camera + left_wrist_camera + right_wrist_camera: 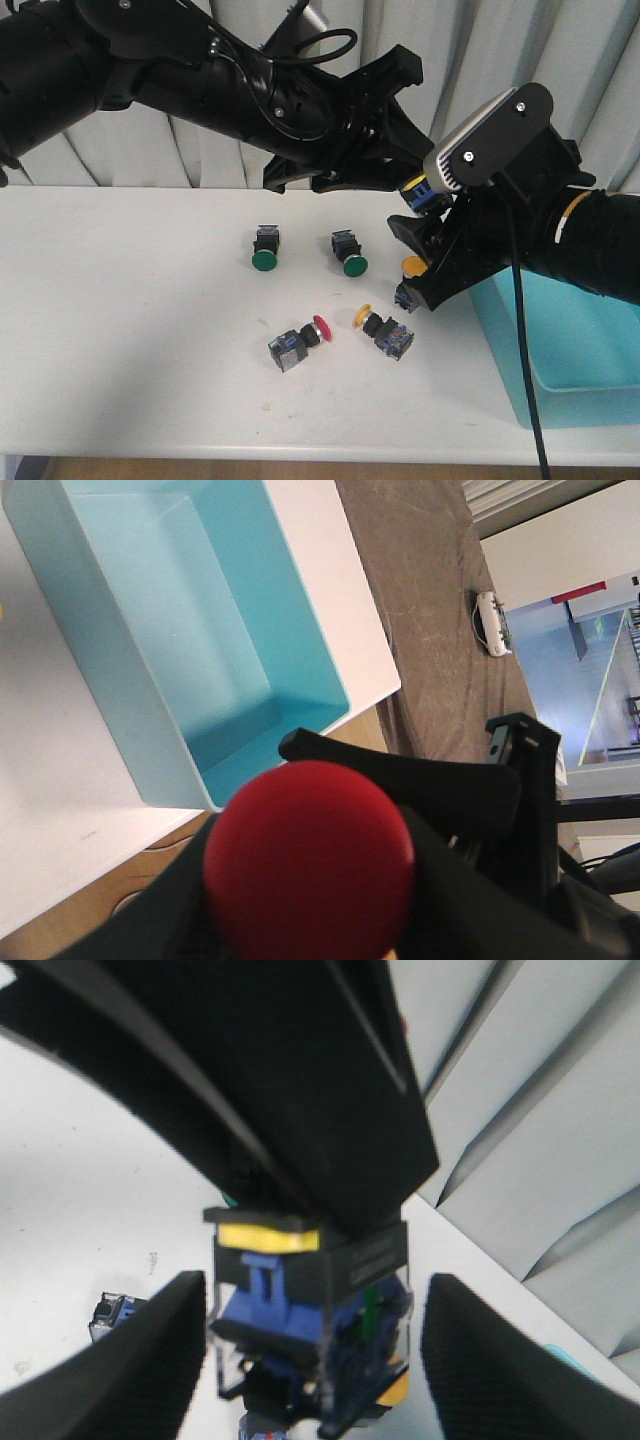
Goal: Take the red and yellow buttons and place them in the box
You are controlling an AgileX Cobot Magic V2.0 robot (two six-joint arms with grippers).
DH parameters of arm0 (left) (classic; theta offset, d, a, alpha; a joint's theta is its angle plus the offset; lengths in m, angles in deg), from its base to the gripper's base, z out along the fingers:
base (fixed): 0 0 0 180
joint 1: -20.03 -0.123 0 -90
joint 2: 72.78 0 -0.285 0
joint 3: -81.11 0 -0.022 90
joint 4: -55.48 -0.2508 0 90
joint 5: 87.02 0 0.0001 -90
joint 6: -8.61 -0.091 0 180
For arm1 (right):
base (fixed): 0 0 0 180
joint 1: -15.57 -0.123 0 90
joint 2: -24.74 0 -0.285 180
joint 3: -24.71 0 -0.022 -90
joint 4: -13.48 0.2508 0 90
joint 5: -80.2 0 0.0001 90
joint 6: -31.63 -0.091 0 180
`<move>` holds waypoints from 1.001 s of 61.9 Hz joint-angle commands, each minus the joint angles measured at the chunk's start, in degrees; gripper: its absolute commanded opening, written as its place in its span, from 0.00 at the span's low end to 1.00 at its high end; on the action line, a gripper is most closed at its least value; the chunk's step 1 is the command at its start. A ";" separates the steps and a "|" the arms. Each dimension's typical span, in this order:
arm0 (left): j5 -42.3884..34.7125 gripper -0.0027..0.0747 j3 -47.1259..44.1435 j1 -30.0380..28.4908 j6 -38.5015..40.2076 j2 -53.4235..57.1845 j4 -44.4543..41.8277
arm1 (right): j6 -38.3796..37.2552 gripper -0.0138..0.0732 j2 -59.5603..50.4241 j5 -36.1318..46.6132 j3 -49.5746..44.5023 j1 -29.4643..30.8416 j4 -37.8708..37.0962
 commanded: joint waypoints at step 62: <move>-1.53 0.04 1.57 0.56 -12.07 2.73 3.73 | 0.50 0.15 -1.03 8.46 1.96 0.10 -0.46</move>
